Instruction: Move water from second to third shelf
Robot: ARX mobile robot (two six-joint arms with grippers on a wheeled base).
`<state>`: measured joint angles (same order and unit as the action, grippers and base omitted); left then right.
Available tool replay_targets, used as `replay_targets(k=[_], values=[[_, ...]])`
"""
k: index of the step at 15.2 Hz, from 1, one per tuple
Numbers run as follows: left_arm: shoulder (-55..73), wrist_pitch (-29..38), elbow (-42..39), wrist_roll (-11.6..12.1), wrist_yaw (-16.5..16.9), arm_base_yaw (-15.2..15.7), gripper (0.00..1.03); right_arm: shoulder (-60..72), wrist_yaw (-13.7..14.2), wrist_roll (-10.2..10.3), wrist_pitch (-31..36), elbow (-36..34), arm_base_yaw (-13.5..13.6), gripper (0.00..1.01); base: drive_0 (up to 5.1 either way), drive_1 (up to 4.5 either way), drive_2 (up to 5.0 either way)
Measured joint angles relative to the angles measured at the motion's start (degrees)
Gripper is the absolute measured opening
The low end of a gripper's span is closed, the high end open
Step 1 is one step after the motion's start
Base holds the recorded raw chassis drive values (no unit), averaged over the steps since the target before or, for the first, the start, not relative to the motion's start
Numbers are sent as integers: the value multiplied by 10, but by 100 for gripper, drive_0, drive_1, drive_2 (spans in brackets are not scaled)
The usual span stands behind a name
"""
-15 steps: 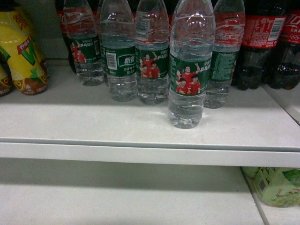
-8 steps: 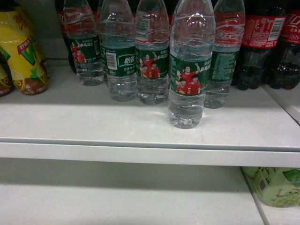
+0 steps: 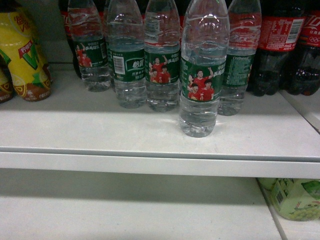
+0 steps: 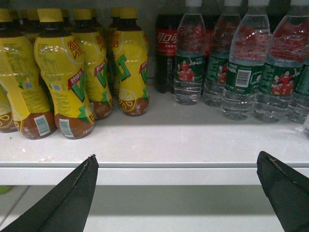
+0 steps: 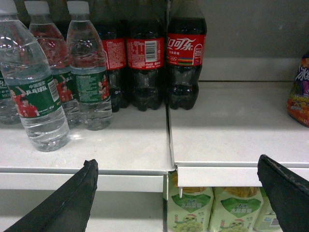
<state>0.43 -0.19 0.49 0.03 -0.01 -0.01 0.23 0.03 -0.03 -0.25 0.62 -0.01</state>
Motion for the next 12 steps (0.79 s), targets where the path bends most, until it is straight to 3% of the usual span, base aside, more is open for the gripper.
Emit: replay_targets(k=[10,11,12], values=[[0,0,0,0,0,0,98,0,0,0,0,0,0,98,0,0,0],[0,0,0,0,0,0,98,17,69,14,8,1,20,98,0,0,0],[0,0,0,0,0,0,98,115,278,59,40,29,103,98,0,0,0]])
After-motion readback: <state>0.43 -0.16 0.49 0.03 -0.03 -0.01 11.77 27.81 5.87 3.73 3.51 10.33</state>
